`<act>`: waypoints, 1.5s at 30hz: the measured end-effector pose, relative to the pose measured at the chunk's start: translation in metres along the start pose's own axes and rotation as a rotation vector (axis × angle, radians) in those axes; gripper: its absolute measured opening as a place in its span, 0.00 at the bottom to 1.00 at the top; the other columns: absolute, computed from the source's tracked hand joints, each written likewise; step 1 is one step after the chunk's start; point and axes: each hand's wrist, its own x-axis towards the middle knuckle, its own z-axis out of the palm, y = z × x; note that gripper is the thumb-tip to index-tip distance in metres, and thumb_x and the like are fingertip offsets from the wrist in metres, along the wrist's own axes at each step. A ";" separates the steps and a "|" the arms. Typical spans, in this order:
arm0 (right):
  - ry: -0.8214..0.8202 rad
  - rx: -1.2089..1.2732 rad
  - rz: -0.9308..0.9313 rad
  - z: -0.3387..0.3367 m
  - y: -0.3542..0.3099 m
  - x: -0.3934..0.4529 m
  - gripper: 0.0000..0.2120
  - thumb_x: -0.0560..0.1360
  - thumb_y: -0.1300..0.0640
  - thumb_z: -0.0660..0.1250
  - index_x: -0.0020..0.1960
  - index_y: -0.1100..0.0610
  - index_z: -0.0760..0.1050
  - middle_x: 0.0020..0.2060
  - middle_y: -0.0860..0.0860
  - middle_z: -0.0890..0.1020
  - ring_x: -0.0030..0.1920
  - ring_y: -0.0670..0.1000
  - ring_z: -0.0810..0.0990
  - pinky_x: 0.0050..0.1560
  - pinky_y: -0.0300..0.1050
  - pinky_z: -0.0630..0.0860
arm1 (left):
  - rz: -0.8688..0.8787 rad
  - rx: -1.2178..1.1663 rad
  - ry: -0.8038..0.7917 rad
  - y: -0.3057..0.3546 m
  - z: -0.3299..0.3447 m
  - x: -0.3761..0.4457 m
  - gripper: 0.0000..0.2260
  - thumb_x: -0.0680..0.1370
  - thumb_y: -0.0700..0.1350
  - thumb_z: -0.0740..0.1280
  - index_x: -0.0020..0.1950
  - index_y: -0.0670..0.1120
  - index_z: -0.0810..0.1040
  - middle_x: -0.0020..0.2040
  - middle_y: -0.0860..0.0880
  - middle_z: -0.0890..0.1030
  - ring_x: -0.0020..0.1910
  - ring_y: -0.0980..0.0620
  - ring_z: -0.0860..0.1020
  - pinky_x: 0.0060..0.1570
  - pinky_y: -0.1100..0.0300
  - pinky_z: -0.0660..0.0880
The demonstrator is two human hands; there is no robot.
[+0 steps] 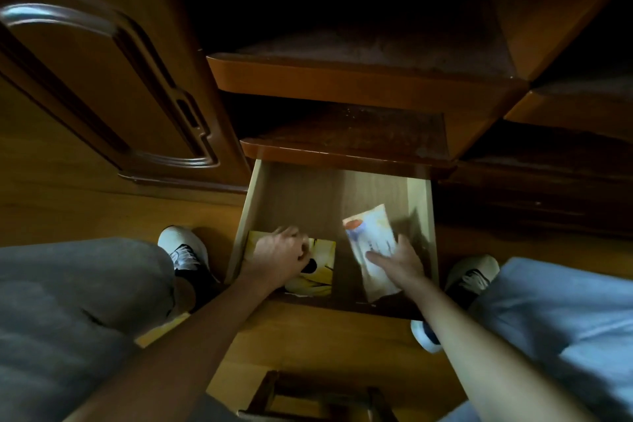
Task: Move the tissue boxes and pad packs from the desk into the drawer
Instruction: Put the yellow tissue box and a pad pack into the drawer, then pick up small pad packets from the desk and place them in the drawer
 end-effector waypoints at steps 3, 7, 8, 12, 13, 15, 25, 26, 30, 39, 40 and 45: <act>0.028 -0.001 0.047 0.001 0.005 0.003 0.17 0.79 0.52 0.70 0.62 0.61 0.75 0.52 0.55 0.82 0.46 0.52 0.80 0.39 0.46 0.75 | 0.029 -0.028 -0.023 0.005 0.001 0.008 0.25 0.77 0.58 0.69 0.73 0.55 0.69 0.69 0.50 0.72 0.69 0.48 0.71 0.65 0.51 0.72; -0.104 0.006 0.077 0.002 0.006 0.005 0.04 0.78 0.66 0.64 0.52 0.60 0.75 0.51 0.61 0.82 0.45 0.54 0.83 0.45 0.51 0.82 | -0.031 0.012 -0.191 -0.013 0.022 -0.001 0.32 0.80 0.58 0.66 0.81 0.54 0.58 0.77 0.47 0.66 0.76 0.45 0.63 0.75 0.47 0.60; -0.127 -0.029 0.072 0.004 0.007 0.004 0.04 0.78 0.66 0.64 0.52 0.60 0.74 0.50 0.61 0.82 0.43 0.53 0.83 0.42 0.49 0.82 | -0.026 0.014 -0.193 -0.017 0.026 -0.002 0.32 0.80 0.58 0.66 0.81 0.55 0.58 0.77 0.47 0.67 0.76 0.45 0.64 0.75 0.47 0.60; -0.062 -0.463 -0.034 0.019 0.021 0.000 0.10 0.82 0.56 0.65 0.61 0.58 0.71 0.54 0.53 0.82 0.52 0.53 0.82 0.44 0.44 0.76 | -0.018 0.019 -0.205 -0.021 0.025 0.006 0.31 0.79 0.59 0.67 0.80 0.57 0.60 0.74 0.48 0.70 0.73 0.45 0.68 0.71 0.49 0.65; -0.039 -0.545 -0.043 0.022 0.025 -0.002 0.11 0.82 0.54 0.65 0.62 0.57 0.72 0.56 0.53 0.82 0.54 0.53 0.82 0.47 0.44 0.78 | -0.018 0.014 -0.212 -0.020 0.024 0.006 0.31 0.79 0.60 0.67 0.80 0.57 0.61 0.73 0.48 0.70 0.73 0.45 0.68 0.71 0.49 0.66; -0.003 -0.575 -0.030 0.025 0.029 -0.006 0.17 0.81 0.51 0.67 0.65 0.57 0.71 0.59 0.54 0.81 0.57 0.53 0.82 0.52 0.46 0.79 | -0.017 0.004 -0.250 -0.018 0.020 0.006 0.32 0.79 0.60 0.66 0.80 0.56 0.60 0.75 0.46 0.69 0.74 0.44 0.67 0.71 0.48 0.65; -0.089 -0.139 -0.239 -0.057 -0.060 -0.030 0.25 0.79 0.50 0.69 0.74 0.51 0.68 0.68 0.51 0.76 0.62 0.49 0.77 0.57 0.44 0.76 | -0.017 -0.043 -0.016 0.031 -0.103 0.031 0.29 0.81 0.56 0.64 0.80 0.57 0.58 0.76 0.52 0.70 0.71 0.50 0.73 0.63 0.54 0.75; -0.043 -0.116 -0.333 -0.077 -0.082 -0.035 0.21 0.79 0.51 0.69 0.71 0.49 0.72 0.65 0.48 0.79 0.59 0.47 0.79 0.56 0.41 0.76 | 0.033 -0.032 0.105 0.039 -0.134 0.036 0.25 0.81 0.55 0.64 0.78 0.58 0.63 0.73 0.53 0.73 0.67 0.51 0.76 0.56 0.56 0.78; 0.233 0.000 -0.764 -0.174 -0.175 -0.077 0.07 0.78 0.54 0.71 0.55 0.46 0.83 0.50 0.39 0.85 0.55 0.40 0.82 0.57 0.37 0.76 | 0.246 -0.005 0.668 0.069 -0.269 0.045 0.12 0.79 0.48 0.67 0.62 0.53 0.81 0.57 0.53 0.83 0.55 0.53 0.82 0.42 0.58 0.81; 0.593 -0.057 -1.078 -0.315 -0.325 -0.129 0.07 0.76 0.48 0.66 0.53 0.41 0.77 0.44 0.37 0.84 0.46 0.39 0.82 0.48 0.42 0.78 | 0.148 -0.116 0.883 0.086 -0.453 0.114 0.14 0.78 0.51 0.67 0.62 0.53 0.80 0.60 0.51 0.79 0.61 0.48 0.75 0.47 0.53 0.76; 0.562 -0.136 -1.031 -0.322 -0.336 -0.119 0.10 0.76 0.47 0.67 0.57 0.40 0.76 0.49 0.39 0.83 0.49 0.40 0.80 0.51 0.45 0.78 | 0.111 -0.131 0.814 0.085 -0.461 0.128 0.17 0.77 0.53 0.68 0.66 0.54 0.78 0.64 0.50 0.77 0.64 0.47 0.73 0.51 0.51 0.75; 0.589 -0.592 -0.864 -0.336 -0.373 -0.057 0.22 0.79 0.42 0.62 0.72 0.45 0.69 0.67 0.49 0.77 0.68 0.54 0.72 0.64 0.52 0.71 | 0.051 -0.085 0.569 0.083 -0.480 0.202 0.35 0.71 0.71 0.67 0.76 0.61 0.66 0.77 0.46 0.64 0.75 0.41 0.63 0.71 0.43 0.65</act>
